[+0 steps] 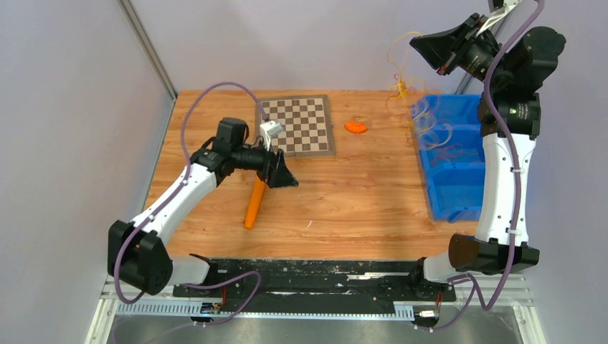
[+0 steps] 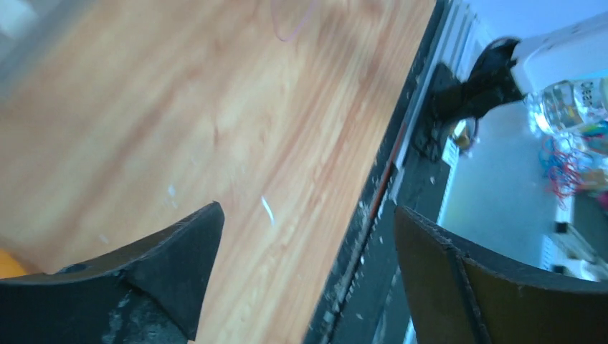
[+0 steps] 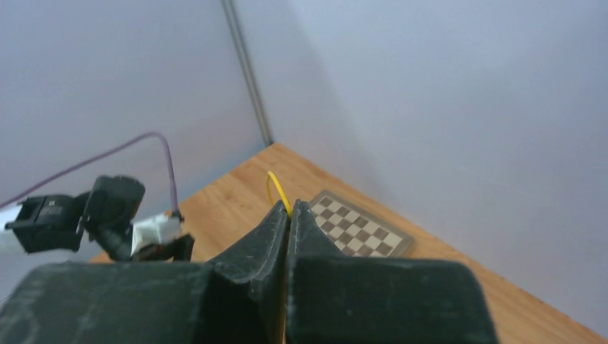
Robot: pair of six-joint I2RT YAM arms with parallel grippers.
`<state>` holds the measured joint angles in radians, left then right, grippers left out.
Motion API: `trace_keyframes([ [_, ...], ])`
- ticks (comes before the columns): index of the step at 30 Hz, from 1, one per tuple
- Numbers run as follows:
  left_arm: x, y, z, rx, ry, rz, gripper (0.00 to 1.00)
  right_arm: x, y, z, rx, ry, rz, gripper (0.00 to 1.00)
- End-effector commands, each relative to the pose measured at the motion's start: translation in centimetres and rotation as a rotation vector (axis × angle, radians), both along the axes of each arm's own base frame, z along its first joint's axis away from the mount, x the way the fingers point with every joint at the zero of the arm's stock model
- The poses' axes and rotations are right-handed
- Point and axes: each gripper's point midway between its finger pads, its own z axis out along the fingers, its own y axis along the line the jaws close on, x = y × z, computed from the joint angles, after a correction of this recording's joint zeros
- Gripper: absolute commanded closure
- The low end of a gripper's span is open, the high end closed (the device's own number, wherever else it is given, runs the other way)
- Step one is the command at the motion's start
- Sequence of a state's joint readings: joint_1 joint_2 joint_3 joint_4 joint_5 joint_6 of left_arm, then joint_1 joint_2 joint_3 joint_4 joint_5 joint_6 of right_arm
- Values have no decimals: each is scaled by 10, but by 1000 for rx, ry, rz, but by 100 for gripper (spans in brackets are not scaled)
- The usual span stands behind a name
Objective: Untangle the cables
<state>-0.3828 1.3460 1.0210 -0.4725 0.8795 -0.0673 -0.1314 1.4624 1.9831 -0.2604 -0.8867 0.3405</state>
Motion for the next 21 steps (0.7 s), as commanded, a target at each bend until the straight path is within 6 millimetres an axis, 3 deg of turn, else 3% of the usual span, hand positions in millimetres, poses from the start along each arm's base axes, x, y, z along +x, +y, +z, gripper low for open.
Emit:
trace_keyframes([
  [1, 27, -11, 112, -167, -354, 35, 1, -42, 31, -4, -2, 35, 215, 100],
  [2, 29, -16, 135, -206, -403, 39, 0, -49, 36, -6, -5, 40, 241, 100],
  [6, 32, -39, 192, -310, -499, 53, 0, -73, 63, -29, -15, 87, 357, 100],
  [10, 34, -68, 234, -409, -575, 87, 0, -96, 99, -63, -31, 131, 466, 100],
  [13, 38, -88, 255, -445, -629, 115, 0, -108, 114, -75, -39, 144, 507, 100],
  [17, 50, -113, 243, -372, -700, 117, 0, -113, 124, -72, -39, 138, 536, 100],
  [20, 55, -126, 198, -305, -622, 84, 2, -113, 125, -55, -28, 106, 522, 100],
  [21, 53, -128, 172, -270, -578, 67, 7, -113, 124, -47, -23, 87, 508, 100],
])
